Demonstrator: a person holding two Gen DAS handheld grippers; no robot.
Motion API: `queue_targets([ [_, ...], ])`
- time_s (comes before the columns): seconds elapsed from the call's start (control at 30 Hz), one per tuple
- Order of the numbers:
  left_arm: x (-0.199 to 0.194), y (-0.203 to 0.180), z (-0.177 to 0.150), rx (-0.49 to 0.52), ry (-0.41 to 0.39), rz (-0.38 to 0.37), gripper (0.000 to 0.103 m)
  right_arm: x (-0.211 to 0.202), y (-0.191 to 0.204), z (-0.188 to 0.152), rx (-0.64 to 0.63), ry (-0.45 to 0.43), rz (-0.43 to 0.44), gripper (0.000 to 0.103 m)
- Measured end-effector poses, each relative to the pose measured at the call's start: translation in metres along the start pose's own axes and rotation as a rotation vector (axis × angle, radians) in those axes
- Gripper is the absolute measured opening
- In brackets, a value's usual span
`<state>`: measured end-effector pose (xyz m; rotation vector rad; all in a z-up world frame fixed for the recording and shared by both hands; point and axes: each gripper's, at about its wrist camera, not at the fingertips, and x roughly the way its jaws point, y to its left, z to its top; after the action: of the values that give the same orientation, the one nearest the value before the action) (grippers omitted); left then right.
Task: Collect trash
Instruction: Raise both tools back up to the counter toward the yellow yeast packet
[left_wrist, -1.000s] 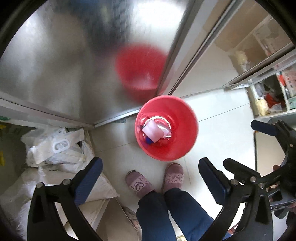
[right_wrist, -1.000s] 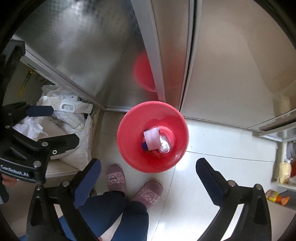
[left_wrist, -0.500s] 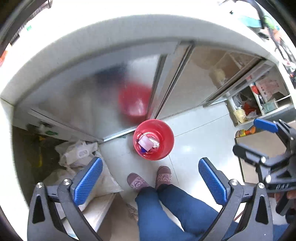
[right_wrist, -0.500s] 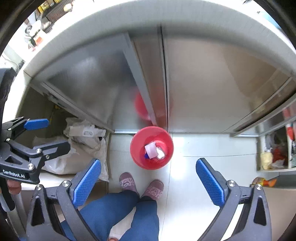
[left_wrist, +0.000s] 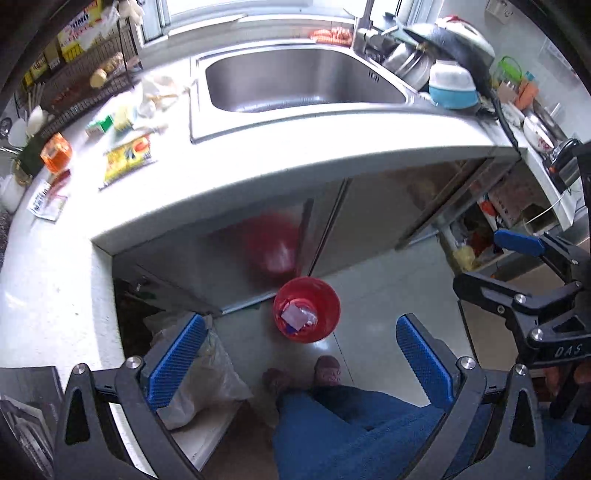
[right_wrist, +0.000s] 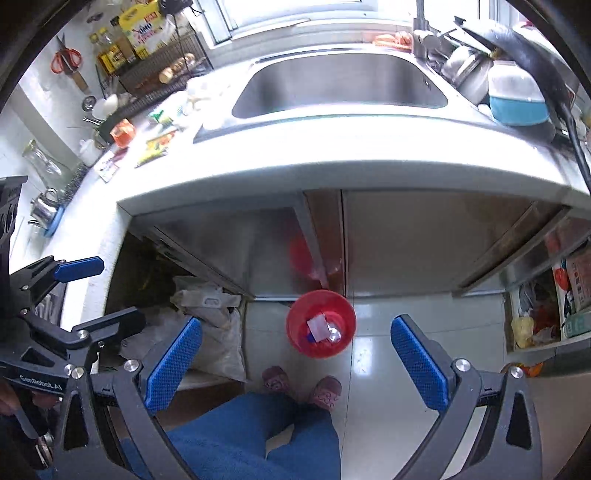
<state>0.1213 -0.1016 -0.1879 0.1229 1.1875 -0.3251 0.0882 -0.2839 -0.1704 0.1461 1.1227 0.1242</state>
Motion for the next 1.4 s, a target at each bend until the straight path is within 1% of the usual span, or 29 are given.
queue_targets([
  [0.07,-0.007,0.001,0.002,-0.006,-0.014,-0.001,0.103,-0.004,0.002,0.005,-0.012,-0.020,-0.003,0.102],
  [0.17,-0.021,0.008,0.008,-0.029,-0.037,0.013,0.103,-0.010,0.009,0.014,-0.035,-0.036,0.016,0.102],
  [0.27,-0.033,0.020,0.017,-0.062,-0.065,0.023,0.103,-0.012,0.019,0.024,-0.088,-0.055,0.027,0.102],
  [0.4,-0.045,0.043,0.029,-0.106,-0.084,0.041,0.103,-0.011,0.030,0.042,-0.124,-0.064,0.052,0.102],
  [0.6,-0.048,0.090,0.051,-0.193,-0.091,0.048,0.103,-0.003,0.060,0.081,-0.220,-0.082,0.074,0.102],
  [0.7,-0.047,0.120,0.062,-0.237,-0.084,0.050,0.103,0.009,0.077,0.104,-0.274,-0.070,0.085,0.102],
  [0.8,-0.047,0.153,0.072,-0.283,-0.084,0.057,0.103,0.022,0.099,0.128,-0.362,-0.067,0.102,0.102],
  [0.87,-0.048,0.172,0.077,-0.290,-0.089,0.077,0.103,0.031,0.117,0.146,-0.437,-0.071,0.106,0.102],
  [0.97,-0.045,0.199,0.082,-0.294,-0.090,0.128,0.103,0.045,0.138,0.169,-0.523,-0.079,0.127,0.102],
  [1.07,-0.041,0.224,0.082,-0.333,-0.083,0.136,0.103,0.065,0.162,0.183,-0.596,-0.054,0.147,0.102],
  [1.17,-0.034,0.245,0.079,-0.379,-0.068,0.138,0.103,0.087,0.188,0.190,-0.679,-0.013,0.167,0.102],
  [1.3,-0.015,0.272,0.075,-0.436,-0.020,0.150,0.103,0.120,0.225,0.197,-0.803,0.055,0.189,0.102],
  [1.4,0.001,0.287,0.073,-0.460,0.005,0.143,0.103,0.139,0.244,0.201,-0.873,0.099,0.195,0.102],
])
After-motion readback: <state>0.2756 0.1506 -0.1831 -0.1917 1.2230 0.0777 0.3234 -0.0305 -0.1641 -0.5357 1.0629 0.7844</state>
